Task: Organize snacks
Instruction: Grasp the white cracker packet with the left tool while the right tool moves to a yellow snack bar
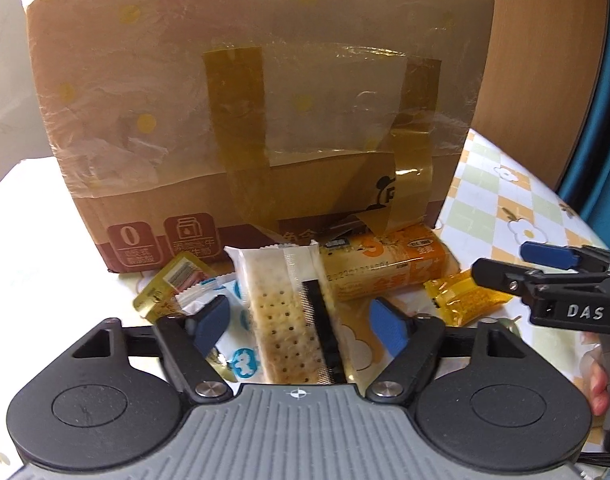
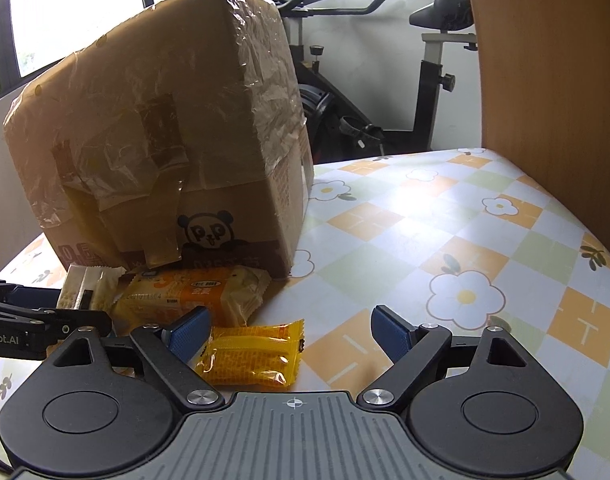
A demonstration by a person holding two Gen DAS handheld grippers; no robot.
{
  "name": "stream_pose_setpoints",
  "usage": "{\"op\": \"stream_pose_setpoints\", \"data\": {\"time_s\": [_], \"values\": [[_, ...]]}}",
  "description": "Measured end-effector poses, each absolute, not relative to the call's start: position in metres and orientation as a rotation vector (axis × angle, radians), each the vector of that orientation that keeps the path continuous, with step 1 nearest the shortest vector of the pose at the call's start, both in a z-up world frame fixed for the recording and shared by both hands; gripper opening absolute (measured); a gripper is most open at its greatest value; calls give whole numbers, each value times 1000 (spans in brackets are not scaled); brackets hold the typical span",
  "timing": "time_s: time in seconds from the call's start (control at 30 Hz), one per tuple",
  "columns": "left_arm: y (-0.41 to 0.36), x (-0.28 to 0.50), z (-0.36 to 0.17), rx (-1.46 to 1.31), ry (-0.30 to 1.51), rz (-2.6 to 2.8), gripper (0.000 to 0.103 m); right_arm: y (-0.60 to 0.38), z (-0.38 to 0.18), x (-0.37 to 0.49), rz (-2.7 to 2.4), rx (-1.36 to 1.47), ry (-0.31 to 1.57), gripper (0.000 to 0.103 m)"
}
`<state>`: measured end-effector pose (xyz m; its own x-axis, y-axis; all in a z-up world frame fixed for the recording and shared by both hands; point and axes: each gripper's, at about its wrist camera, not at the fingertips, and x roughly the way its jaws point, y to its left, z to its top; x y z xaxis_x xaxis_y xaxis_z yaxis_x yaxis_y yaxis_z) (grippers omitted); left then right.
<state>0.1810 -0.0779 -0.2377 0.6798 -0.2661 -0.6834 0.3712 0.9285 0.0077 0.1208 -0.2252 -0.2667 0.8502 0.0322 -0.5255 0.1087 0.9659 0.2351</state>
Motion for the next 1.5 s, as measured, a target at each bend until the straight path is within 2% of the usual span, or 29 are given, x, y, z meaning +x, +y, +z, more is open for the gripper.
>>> {"op": "stream_pose_setpoints", "data": {"time_s": [0.03,0.07,0.1,0.4,0.87,1.2,1.5], "values": [[-79,180,-238,165,739,-347,60,-226,-267,121,-41,267,554,85],[-78,180,-236,167,736,-349,54,-227,-267,120,-40,274,553,85],[-76,179,-234,157,735,-363,53,-228,-268,120,-38,284,554,85],[-54,162,-227,91,701,-379,52,-240,-272,119,-53,362,550,85],[-3,136,-230,24,681,-285,52,-222,-268,127,-18,240,622,85],[11,128,-238,-18,682,-289,52,-198,-267,129,15,-157,740,85],[17,126,-242,-43,692,-283,52,-167,-265,156,180,-283,722,80]]}}
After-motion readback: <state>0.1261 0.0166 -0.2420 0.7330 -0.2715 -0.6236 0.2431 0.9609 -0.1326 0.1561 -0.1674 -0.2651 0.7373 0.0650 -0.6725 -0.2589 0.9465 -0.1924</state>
